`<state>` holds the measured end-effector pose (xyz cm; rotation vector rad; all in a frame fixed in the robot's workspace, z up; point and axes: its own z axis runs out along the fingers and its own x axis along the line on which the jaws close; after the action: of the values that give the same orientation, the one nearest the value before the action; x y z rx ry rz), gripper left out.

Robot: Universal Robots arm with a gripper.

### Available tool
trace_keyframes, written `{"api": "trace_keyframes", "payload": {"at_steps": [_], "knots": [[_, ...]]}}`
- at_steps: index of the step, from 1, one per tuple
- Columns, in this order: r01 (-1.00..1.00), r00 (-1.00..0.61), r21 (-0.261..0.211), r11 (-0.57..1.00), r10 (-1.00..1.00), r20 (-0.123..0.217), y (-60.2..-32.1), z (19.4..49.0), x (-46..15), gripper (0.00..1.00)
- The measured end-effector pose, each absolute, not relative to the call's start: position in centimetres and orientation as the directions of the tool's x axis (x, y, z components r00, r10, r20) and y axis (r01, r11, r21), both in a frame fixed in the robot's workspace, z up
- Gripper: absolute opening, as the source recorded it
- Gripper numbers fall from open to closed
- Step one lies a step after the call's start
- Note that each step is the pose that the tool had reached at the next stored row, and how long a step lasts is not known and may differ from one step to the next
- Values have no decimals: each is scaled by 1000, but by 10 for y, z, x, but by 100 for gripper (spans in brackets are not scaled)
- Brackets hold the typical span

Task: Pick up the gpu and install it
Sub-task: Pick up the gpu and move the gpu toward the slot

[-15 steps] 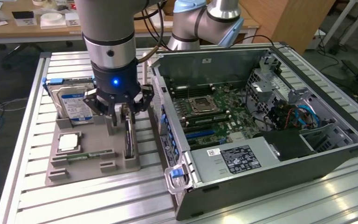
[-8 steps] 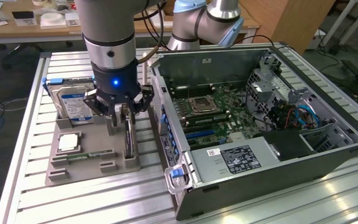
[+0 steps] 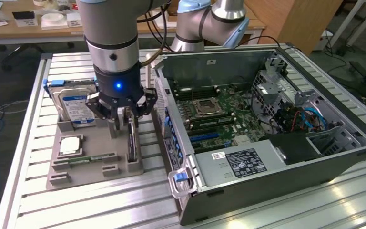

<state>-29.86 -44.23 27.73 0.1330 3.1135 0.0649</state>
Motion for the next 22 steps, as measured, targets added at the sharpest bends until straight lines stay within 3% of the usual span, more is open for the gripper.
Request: {"api": "trace_keyframes", "payload": {"at_steps": [22], "knots": [[85,-996,43,995,86,-23,-442,270,-296,47]]}}
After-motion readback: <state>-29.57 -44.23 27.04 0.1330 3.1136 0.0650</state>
